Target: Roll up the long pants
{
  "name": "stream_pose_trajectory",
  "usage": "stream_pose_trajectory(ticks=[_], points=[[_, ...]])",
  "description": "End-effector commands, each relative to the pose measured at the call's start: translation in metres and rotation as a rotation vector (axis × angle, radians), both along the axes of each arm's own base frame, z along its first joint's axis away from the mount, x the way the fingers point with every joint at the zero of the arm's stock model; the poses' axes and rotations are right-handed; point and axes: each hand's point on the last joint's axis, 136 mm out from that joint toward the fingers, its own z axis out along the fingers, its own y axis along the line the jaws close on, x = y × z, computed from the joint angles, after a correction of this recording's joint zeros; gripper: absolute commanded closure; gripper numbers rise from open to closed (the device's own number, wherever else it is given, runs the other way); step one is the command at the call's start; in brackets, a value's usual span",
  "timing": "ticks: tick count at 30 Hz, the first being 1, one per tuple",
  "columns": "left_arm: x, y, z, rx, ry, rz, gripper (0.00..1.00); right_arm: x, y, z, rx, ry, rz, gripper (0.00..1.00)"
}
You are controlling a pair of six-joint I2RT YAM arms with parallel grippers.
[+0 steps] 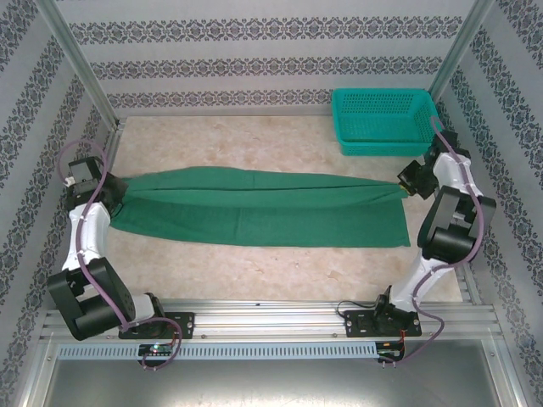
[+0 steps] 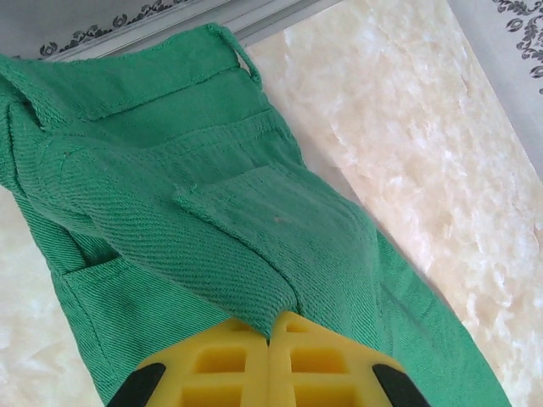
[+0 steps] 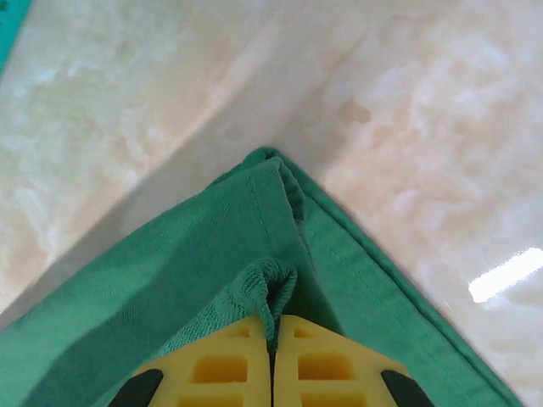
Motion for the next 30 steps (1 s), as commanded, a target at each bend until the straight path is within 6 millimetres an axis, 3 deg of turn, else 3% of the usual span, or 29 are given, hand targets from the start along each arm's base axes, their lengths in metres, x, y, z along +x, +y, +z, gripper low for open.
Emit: stream_pose_trajectory(ticks=[1,9,14,21,23,24,25,26,27,30], points=[[-0.011,0.008,0.001,0.046,0.023,0.028,1.0,-0.014,-0.009,0.023,-0.088,-0.06,-0.022,1.0],[-0.04,0.011,-0.012,0.068,0.112,0.071,1.0,-0.06,0.009,0.005,-0.073,-0.014,-0.026,1.0],[-0.063,0.018,-0.023,0.065,0.148,0.139,1.0,-0.089,0.006,-0.013,-0.096,0.076,-0.041,1.0],[-0.087,0.033,-0.041,-0.05,0.092,0.264,0.95,-0.109,0.022,-0.031,-0.016,0.104,-0.04,1.0],[-0.089,0.036,-0.046,-0.07,0.088,0.28,0.9,-0.115,0.022,-0.035,-0.018,0.114,-0.046,1.0],[-0.091,0.037,-0.047,-0.072,0.092,0.286,0.88,-0.116,0.023,-0.036,-0.009,0.114,-0.049,0.97],[-0.093,0.038,-0.048,-0.074,0.092,0.29,0.84,-0.118,0.023,-0.036,-0.005,0.113,-0.052,0.82],[-0.095,0.038,-0.049,-0.075,0.092,0.295,0.79,-0.119,0.024,-0.036,-0.006,0.113,-0.049,0.78],[-0.098,0.04,-0.048,-0.076,0.088,0.313,0.71,-0.121,0.024,-0.037,-0.005,0.116,-0.052,0.76],[-0.107,0.045,-0.04,-0.074,0.042,0.372,0.47,-0.125,0.026,-0.036,0.024,0.099,-0.066,0.48]])
